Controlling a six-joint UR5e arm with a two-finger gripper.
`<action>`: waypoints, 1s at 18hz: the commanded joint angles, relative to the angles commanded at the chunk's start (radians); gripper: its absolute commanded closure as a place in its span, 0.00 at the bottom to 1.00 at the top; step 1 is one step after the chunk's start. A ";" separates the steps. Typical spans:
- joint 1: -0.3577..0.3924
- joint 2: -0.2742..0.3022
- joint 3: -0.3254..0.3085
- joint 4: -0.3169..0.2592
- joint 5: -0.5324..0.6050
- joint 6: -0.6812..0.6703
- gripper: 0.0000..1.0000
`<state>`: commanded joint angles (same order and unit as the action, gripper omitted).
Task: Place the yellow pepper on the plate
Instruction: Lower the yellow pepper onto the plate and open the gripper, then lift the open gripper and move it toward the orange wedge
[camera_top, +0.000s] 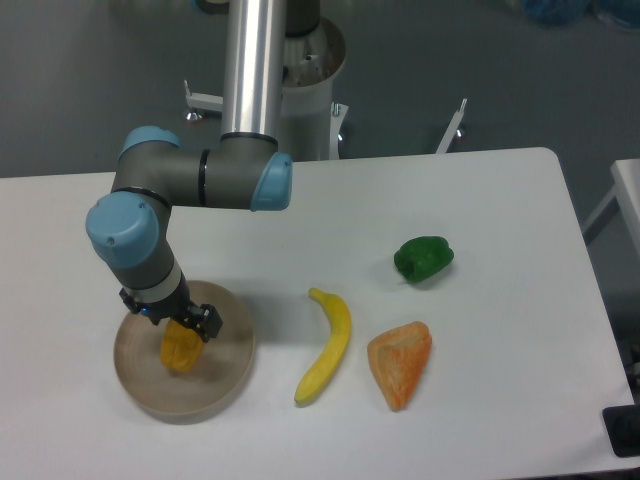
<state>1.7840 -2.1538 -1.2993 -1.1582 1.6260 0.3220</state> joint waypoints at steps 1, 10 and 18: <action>0.008 0.012 0.002 -0.002 0.000 0.034 0.00; 0.245 0.081 0.002 -0.002 0.002 0.535 0.00; 0.374 0.069 0.012 0.032 0.000 0.857 0.00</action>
<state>2.1582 -2.0847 -1.2870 -1.1259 1.6260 1.1795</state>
